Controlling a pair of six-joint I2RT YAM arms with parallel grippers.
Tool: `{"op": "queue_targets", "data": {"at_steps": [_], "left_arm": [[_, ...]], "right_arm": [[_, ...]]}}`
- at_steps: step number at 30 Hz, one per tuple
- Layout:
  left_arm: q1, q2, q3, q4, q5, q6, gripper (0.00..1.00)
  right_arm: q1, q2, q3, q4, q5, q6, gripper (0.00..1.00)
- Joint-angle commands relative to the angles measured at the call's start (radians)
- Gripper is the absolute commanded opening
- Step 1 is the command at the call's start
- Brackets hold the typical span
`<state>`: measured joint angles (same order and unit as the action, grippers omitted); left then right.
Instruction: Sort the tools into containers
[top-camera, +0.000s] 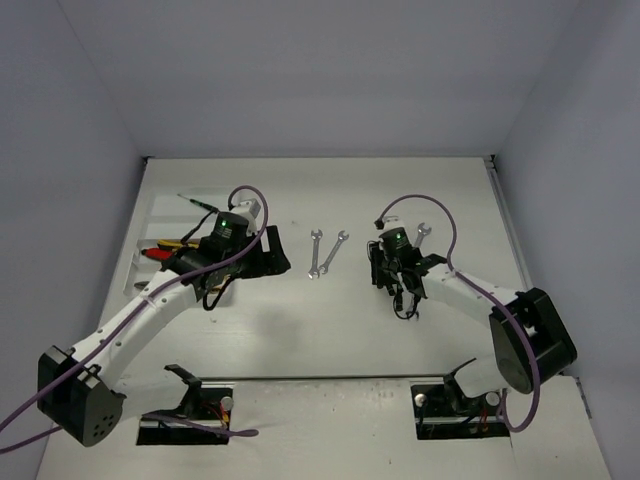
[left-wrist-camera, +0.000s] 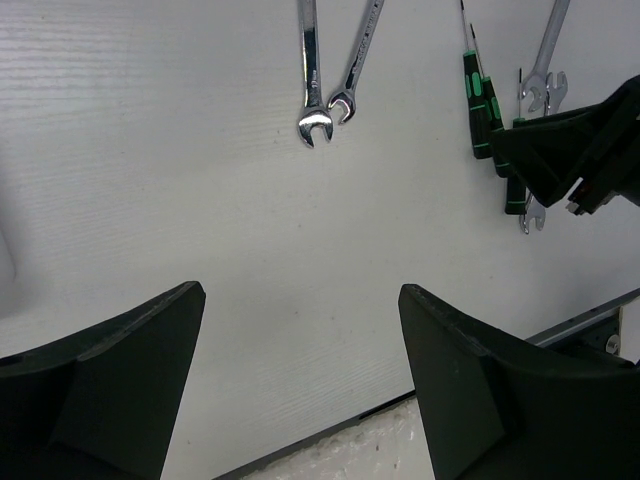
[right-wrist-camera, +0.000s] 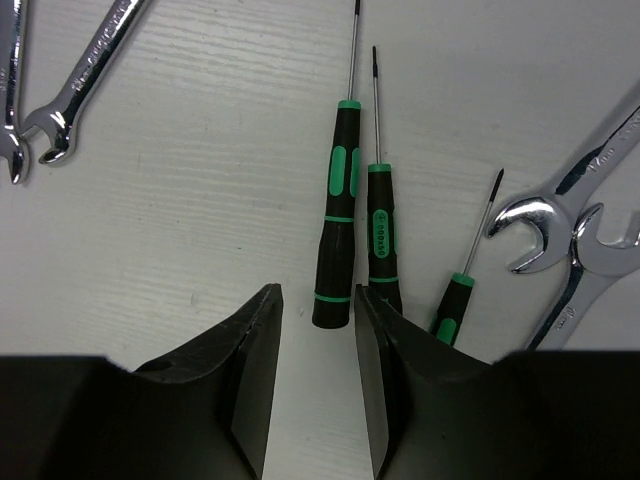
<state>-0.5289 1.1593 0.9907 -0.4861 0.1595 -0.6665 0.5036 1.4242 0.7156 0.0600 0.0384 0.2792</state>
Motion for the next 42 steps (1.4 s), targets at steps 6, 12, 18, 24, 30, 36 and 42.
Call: {"op": "queue_targets", "data": {"at_steps": [6, 12, 18, 24, 30, 36, 42], "left_arm": [[0.003, -0.096, -0.061, 0.05, -0.002, -0.045, 0.76], [0.003, -0.09, -0.07, 0.059, -0.004, -0.057, 0.76], [0.003, -0.078, -0.066, 0.087, 0.024, -0.077, 0.76], [-0.018, -0.062, -0.069, 0.194, 0.052, -0.145, 0.76], [-0.049, -0.039, -0.089, 0.361, 0.062, -0.244, 0.7], [-0.105, 0.017, -0.042, 0.489, 0.031, -0.283, 0.62], [-0.157, 0.06, -0.02, 0.566, -0.018, -0.292, 0.52]], "right_arm": [[-0.002, 0.145, 0.078, 0.075, 0.021, 0.022, 0.33], [0.004, 0.207, 0.078, 0.087, 0.014, 0.037, 0.25], [0.046, 0.182, 0.073, 0.105, 0.041, 0.031, 0.0], [0.183, -0.002, 0.028, 0.188, 0.025, 0.011, 0.0], [0.234, -0.211, -0.039, 0.311, -0.108, 0.032, 0.0], [0.292, -0.294, -0.025, 0.35, -0.167, 0.023, 0.0], [0.323, -0.291, -0.005, 0.368, -0.176, 0.031, 0.0]]}}
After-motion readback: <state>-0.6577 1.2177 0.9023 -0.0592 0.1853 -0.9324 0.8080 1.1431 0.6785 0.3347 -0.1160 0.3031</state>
